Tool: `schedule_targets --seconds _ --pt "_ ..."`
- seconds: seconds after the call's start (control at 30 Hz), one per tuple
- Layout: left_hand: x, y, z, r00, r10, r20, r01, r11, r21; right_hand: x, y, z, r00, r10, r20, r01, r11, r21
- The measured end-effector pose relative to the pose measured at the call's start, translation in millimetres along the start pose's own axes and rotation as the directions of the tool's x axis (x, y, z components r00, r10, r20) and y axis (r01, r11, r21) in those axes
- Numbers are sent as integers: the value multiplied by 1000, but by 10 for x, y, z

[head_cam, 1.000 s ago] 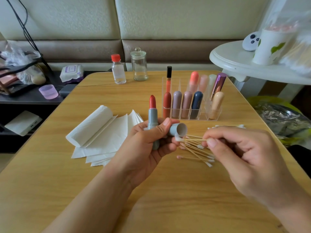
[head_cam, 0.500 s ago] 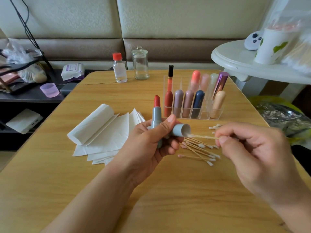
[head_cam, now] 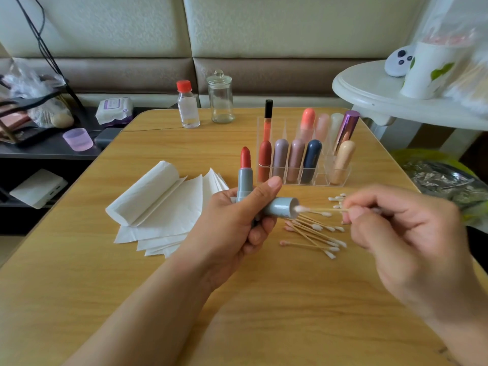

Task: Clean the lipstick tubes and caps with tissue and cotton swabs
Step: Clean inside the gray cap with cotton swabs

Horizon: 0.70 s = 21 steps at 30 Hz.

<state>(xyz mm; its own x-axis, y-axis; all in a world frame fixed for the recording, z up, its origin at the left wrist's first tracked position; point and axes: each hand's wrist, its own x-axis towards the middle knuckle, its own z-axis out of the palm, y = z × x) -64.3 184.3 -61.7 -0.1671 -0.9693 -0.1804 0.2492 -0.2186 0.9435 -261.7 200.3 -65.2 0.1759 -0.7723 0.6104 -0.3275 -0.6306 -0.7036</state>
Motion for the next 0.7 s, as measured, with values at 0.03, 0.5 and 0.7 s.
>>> schedule_targets --seconds 0.03,0.5,0.7 --pt "1 -1 3 1000 -1 -2 1 1000 3 2 -4 3 1000 0 5 0 1000 9" --pt "0 4 -16 1000 -30 -9 30 999 25 20 17 5 999 -42 -27 34 966 -257" --pt "12 4 -33 999 -34 -30 35 999 32 15 -11 -3 997 -70 -24 63 973 -220"
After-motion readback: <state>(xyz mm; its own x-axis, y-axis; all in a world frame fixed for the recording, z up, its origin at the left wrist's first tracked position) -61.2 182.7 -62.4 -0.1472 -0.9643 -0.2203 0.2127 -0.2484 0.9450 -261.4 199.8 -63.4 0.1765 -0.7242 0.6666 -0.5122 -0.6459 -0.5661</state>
